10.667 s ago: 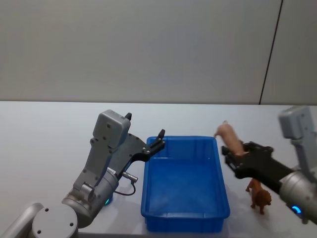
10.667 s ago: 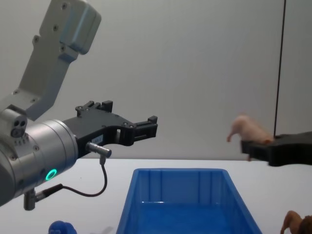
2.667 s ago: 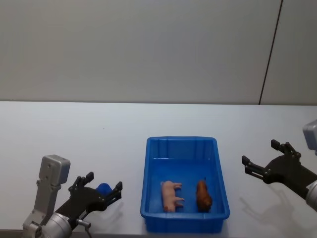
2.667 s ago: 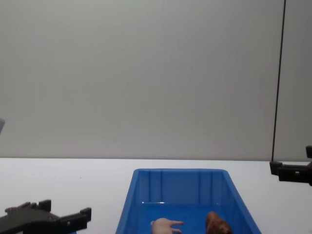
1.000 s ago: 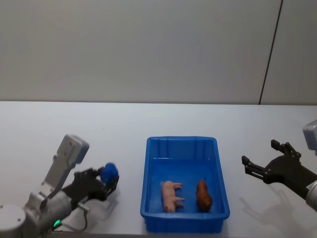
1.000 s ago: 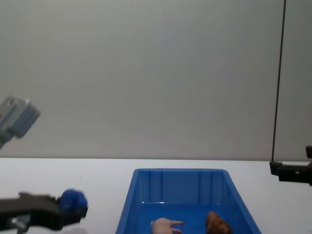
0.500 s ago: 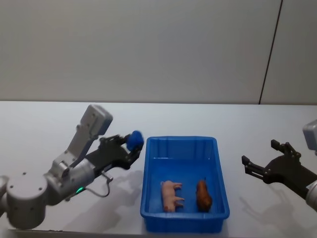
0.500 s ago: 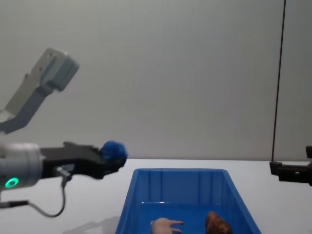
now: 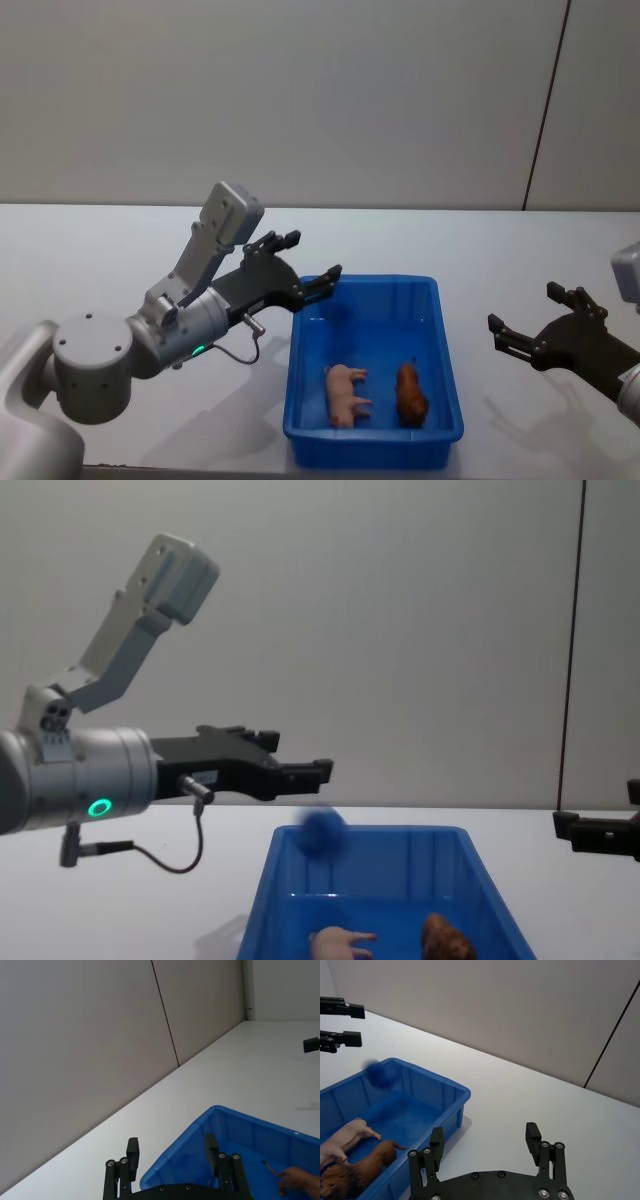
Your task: Pick up the two dolls from the table and place them into the box.
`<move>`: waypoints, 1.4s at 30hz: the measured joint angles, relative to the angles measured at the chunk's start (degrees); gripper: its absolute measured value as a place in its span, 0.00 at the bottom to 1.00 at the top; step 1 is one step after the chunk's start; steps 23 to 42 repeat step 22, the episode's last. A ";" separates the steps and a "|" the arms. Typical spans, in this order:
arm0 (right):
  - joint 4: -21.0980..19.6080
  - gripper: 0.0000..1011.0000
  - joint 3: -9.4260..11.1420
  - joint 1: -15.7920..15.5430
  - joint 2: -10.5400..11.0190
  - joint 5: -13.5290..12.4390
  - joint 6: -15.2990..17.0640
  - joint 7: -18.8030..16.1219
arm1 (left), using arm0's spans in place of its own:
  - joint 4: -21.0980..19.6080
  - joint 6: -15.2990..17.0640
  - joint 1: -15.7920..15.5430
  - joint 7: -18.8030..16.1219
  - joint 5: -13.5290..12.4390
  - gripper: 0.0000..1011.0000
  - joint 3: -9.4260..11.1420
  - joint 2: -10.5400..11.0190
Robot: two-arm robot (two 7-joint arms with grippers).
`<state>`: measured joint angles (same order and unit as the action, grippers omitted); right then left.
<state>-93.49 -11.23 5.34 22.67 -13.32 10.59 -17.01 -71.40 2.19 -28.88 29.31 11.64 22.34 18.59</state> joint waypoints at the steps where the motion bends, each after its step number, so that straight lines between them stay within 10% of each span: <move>1: 0.00 0.99 0.00 0.00 0.00 0.00 0.00 0.00 | 0.19 -0.16 -0.19 0.13 -0.01 0.81 0.05 -0.15; 9: 0.00 0.99 0.00 0.00 0.00 0.00 0.00 0.00 | 1.22 -1.56 -1.43 0.83 -0.03 0.99 0.48 -1.20; 42: 0.00 0.99 0.00 0.00 0.00 0.00 0.00 0.00 | -0.85 -3.17 -0.92 -0.22 -0.05 0.99 0.73 -1.12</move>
